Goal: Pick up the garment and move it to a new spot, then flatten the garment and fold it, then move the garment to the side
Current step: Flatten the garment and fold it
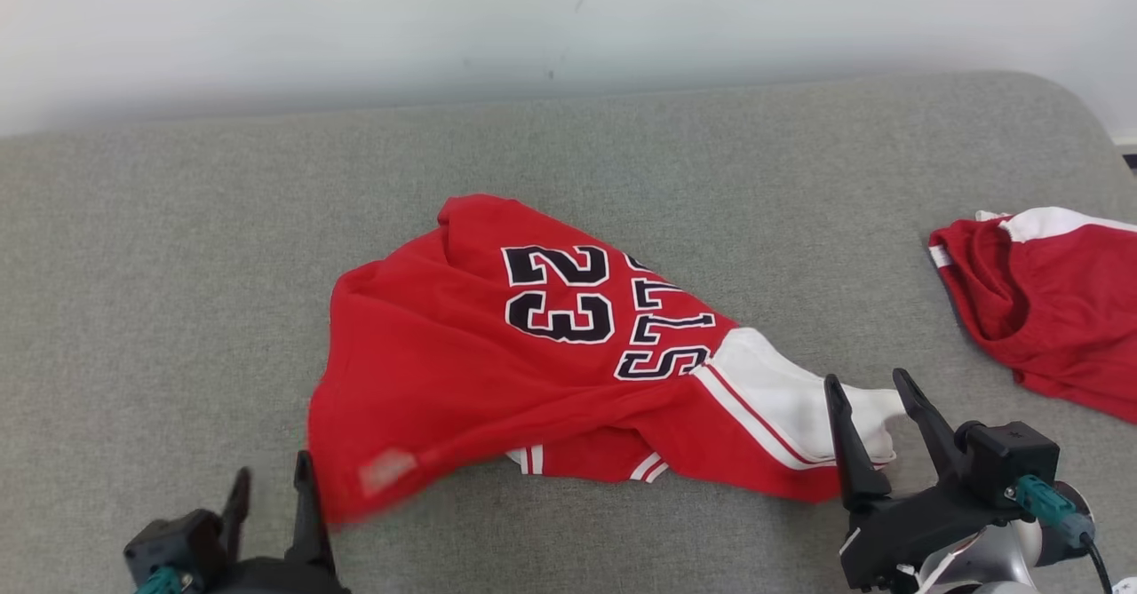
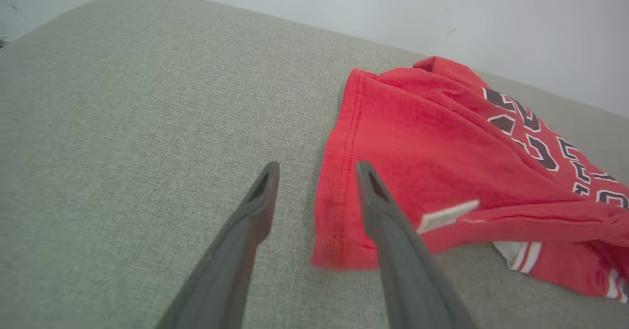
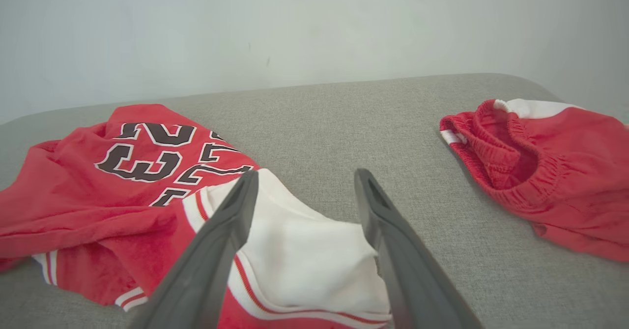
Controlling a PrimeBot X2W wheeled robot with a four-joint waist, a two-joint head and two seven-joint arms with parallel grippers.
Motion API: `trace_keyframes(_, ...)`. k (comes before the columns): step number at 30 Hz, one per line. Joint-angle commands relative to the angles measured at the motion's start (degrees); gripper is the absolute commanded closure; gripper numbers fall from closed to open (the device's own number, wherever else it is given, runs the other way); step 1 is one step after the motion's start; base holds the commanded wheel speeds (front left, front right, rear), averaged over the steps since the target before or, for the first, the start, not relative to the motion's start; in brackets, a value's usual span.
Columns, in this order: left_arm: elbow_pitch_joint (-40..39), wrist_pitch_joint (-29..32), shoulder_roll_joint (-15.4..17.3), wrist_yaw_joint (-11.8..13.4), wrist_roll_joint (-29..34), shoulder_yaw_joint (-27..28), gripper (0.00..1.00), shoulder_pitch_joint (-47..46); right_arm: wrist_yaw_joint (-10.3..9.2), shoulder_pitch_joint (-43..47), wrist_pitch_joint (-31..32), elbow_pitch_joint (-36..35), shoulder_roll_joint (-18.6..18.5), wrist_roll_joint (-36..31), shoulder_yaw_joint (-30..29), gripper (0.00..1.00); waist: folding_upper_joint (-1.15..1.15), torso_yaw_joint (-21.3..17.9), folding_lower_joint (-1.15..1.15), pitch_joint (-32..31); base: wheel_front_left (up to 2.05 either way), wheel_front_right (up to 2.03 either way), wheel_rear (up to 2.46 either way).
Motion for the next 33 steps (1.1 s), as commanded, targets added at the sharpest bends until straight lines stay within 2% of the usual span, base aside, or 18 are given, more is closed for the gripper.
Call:
trace_keyframes(1, 0.2, -0.3, 0.4, 0.3, -0.5, 0.6, 0.00, 1.2, -0.14, 0.8, 1.3, -0.9, 0.0, -0.1, -0.3, 0.00, 0.00, -0.1, 0.01, -0.5, 0.00, 0.00, 0.00)
trace_keyframes(5, 0.2, 0.3, 1.9, -0.4, -1.9, 1.6, 0.00, 2.9, -0.14, 1.0, 5.5, -3.5, 0.0, 0.5, -2.0, 0.00, 0.00, -0.1, 0.01, -1.1, 0.00, 0.00, 0.00)
trace_keyframes(8, 0.4, 1.5, 3.1, -1.9, -2.7, 1.6, 0.00, 3.9, -0.14, 1.1, 9.5, -6.1, 0.0, -0.1, -2.8, 0.00, 0.00, -0.1, 0.01, -1.4, 0.00, 0.00, 0.00)
trace_keyframes(13, 2.2, 3.7, 4.0, -5.0, -3.2, -0.8, 0.00, 2.7, -0.14, 0.7, 15.7, -9.7, -0.4, 0.2, -3.2, 0.00, 0.00, -0.2, 0.01, -1.4, 0.00, 0.00, 0.00)
trace_keyframes(17, 4.6, 4.8, 4.0, -6.7, -2.1, -2.7, 0.00, 0.4, -0.14, 0.0, 17.9, -10.9, -1.1, 0.3, -3.1, 0.00, 0.00, -0.3, 0.01, -1.1, 0.00, 0.00, 0.00)
trace_keyframes(22, 9.7, 6.8, 4.0, -7.4, 0.0, -5.2, 0.00, -4.0, -0.14, -1.2, 20.2, -11.7, -2.1, 0.8, -1.8, 0.00, 0.00, -0.8, 0.01, -0.2, 0.00, 0.00, 0.00)
trace_keyframes(27, 13.1, 10.0, 4.9, -6.3, 1.8, -6.6, 0.00, -6.8, -0.14, -2.4, 21.5, -11.9, -2.6, 1.1, -0.9, 0.00, 0.00, -1.4, 0.01, 0.5, 0.00, 0.00, 0.00)
trace_keyframes(29, 13.6, 11.0, 5.3, -6.4, 2.3, -7.2, 0.11, -7.3, -0.14, -2.4, 21.7, -12.0, -2.8, 1.0, -0.8, 0.00, 0.00, -1.5, 0.01, 0.6, 0.00, 0.00, 0.00)
trace_keyframes(30, 13.6, 11.4, 5.4, -6.4, 2.4, -7.5, 0.21, -7.4, -0.14, -2.3, 21.7, -11.9, -2.8, 1.0, -0.9, 0.00, 0.00, -1.5, 0.01, 0.7, 0.00, 0.00, 0.00)
trace_keyframes(32, 13.3, 11.8, 5.7, -6.5, 2.8, -8.0, 0.26, -7.7, -0.14, -2.1, 21.8, -11.9, -2.8, 1.1, -1.2, 0.00, 0.00, -1.4, 0.01, 0.9, 0.00, 0.00, 0.00)
trace_keyframes(33, 13.0, 11.9, 5.8, -6.5, 2.8, -8.2, 0.24, -7.9, -0.14, -2.0, 21.8, -11.8, -2.7, 1.0, -1.3, 0.00, 0.00, -1.4, 0.01, 0.9, 0.00, 0.00, 0.00)
